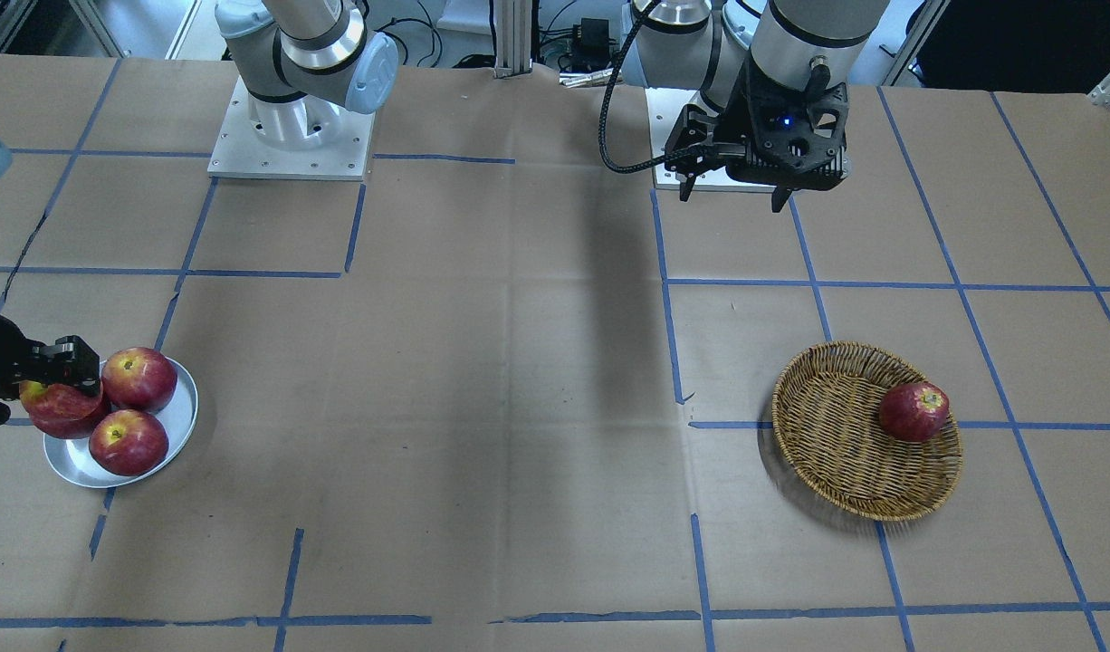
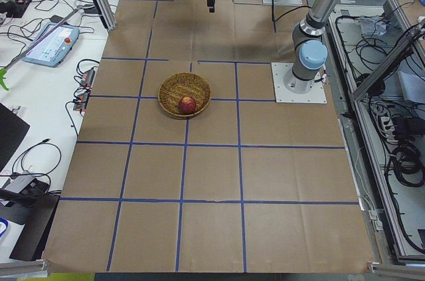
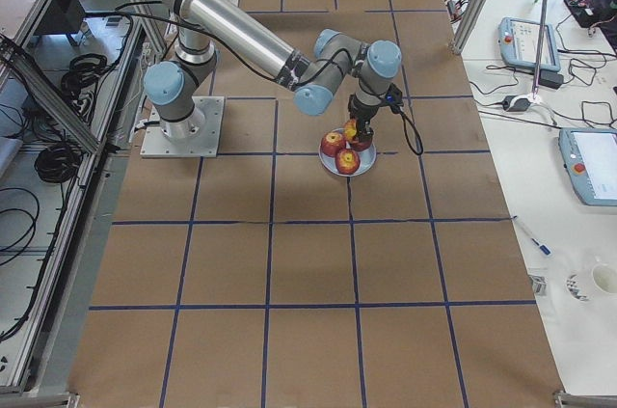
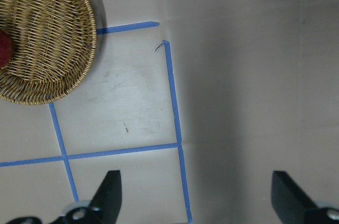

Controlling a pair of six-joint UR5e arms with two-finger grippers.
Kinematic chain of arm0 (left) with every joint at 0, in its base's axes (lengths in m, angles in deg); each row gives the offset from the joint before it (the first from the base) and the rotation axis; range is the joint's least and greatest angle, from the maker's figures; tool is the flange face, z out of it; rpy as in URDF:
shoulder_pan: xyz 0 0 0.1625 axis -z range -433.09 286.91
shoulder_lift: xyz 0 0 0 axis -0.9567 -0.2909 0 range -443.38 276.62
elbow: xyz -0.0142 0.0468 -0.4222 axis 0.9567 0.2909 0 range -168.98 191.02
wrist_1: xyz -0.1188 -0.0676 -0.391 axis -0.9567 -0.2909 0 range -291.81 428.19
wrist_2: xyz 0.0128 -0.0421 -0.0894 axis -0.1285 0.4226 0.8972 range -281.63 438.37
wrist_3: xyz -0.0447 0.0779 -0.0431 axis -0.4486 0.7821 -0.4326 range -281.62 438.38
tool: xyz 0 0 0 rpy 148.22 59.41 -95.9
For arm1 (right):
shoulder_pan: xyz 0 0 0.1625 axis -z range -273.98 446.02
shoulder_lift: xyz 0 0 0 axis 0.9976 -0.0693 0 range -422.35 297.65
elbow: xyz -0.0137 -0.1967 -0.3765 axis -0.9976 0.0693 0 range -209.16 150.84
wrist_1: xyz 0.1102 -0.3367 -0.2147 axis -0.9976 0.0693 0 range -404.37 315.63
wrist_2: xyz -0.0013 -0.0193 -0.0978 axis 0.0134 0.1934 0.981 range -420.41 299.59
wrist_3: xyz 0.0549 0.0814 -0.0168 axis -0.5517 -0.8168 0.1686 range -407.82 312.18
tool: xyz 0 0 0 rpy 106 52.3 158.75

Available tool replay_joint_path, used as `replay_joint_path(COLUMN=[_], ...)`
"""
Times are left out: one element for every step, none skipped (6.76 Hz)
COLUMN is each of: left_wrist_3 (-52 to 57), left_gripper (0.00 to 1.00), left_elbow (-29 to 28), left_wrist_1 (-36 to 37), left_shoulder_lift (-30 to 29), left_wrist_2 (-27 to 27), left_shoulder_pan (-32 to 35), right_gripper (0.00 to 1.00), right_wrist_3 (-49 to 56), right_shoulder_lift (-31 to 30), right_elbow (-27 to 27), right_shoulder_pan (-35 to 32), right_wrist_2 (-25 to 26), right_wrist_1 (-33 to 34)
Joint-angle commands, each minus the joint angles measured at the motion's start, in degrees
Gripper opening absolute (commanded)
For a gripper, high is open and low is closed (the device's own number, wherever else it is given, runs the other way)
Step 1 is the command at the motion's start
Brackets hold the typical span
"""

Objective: Transfer apple from basket to plate
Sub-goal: 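Lower the apple onto the white plate and open the right gripper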

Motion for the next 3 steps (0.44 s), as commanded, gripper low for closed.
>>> replay_joint_path(left_wrist_3=[0.0, 0.0, 0.0], left_gripper=[0.99, 0.99, 0.99], left_elbow=[0.1, 0.1, 0.0], left_wrist_1=[0.0, 0.0, 0.0], left_shoulder_lift=[0.0, 0.0, 0.0], left_wrist_2=[0.0, 0.0, 0.0], left_shoulder_pan=[0.0, 0.0, 0.0], right_gripper=[0.35, 0.35, 0.35], right_wrist_3=[-0.1, -0.2, -0.3], right_shoulder_lift=[-0.3, -0.6, -0.5], right_elbow=[-4.3, -5.7, -5.8], right_shoulder_pan=[0.0, 0.0, 0.0], right_wrist_2=[0.5, 0.6, 0.7], right_wrist_1=[3.8, 6.3, 6.5])
